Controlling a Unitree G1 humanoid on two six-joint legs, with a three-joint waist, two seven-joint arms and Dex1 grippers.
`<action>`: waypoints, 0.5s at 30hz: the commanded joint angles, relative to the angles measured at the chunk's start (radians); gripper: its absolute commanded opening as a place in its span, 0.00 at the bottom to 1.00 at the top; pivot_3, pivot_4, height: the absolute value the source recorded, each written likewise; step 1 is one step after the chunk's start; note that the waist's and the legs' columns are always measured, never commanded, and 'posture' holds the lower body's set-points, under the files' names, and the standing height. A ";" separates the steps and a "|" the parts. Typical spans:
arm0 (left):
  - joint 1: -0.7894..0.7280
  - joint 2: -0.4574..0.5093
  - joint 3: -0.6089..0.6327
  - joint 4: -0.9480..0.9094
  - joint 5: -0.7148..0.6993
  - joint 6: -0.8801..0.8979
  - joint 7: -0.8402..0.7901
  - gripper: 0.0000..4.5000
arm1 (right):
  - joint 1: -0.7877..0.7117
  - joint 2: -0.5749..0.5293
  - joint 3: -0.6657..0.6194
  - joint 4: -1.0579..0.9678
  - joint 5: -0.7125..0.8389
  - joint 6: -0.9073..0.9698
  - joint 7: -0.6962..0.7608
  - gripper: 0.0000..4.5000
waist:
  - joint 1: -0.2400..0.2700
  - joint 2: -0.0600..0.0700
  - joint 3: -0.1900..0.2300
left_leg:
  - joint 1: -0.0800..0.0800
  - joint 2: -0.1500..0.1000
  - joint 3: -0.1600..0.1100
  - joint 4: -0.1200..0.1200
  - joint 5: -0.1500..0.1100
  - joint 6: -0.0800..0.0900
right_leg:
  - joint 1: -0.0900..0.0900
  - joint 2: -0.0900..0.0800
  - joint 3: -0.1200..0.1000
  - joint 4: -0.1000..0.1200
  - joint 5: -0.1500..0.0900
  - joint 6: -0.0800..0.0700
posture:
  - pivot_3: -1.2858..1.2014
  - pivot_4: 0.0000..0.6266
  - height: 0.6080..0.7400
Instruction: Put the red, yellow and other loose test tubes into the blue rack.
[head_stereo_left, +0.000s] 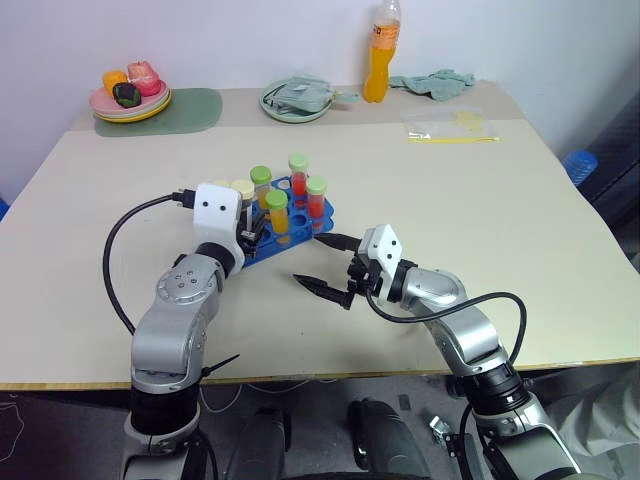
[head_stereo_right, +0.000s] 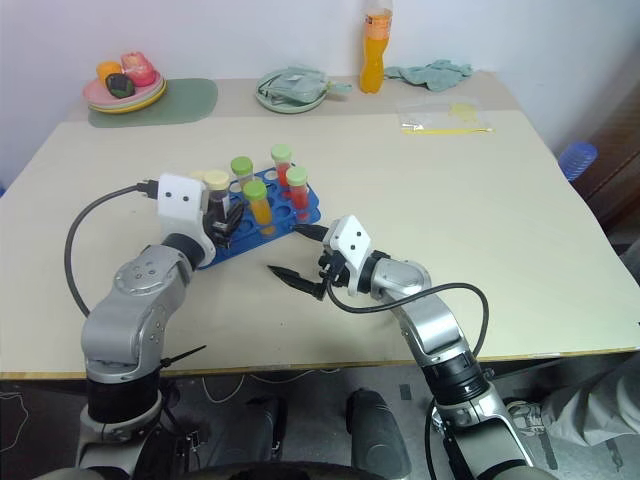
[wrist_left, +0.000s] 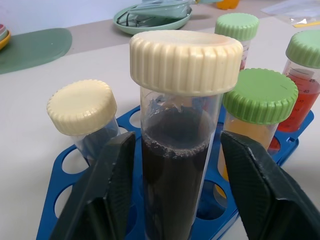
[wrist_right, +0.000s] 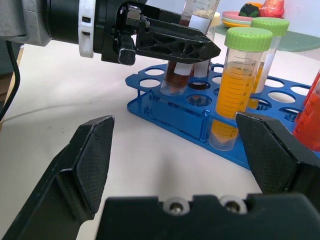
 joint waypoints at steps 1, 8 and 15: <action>-0.018 0.002 0.003 -0.018 -0.010 -0.009 0.001 0.52 | -0.021 0.007 -0.007 -0.013 0.004 -0.017 0.002 0.95 | 0.000 0.000 0.000 | 0.000 0.000 0.000 0.000 0.000 0.000 | 0.000 0.000 0.000 0.000 0.000 0.000 | 0.52 0.24 1.00; -0.020 0.008 0.001 -0.019 -0.006 -0.012 0.009 0.39 | -0.026 0.007 -0.007 -0.008 0.001 -0.023 0.002 0.95 | 0.000 0.000 0.000 | 0.000 0.000 0.000 0.000 0.000 0.000 | 0.000 0.000 0.000 0.000 0.000 0.000 | 0.52 0.24 1.00; 0.043 -0.011 0.012 -0.028 -0.012 -0.125 0.007 0.39 | -0.030 0.012 -0.007 -0.001 0.001 -0.027 0.002 0.95 | -0.001 0.000 0.000 | 0.000 0.000 0.000 0.000 0.000 0.000 | 0.000 0.000 0.000 0.000 0.000 0.000 | 0.52 0.24 1.00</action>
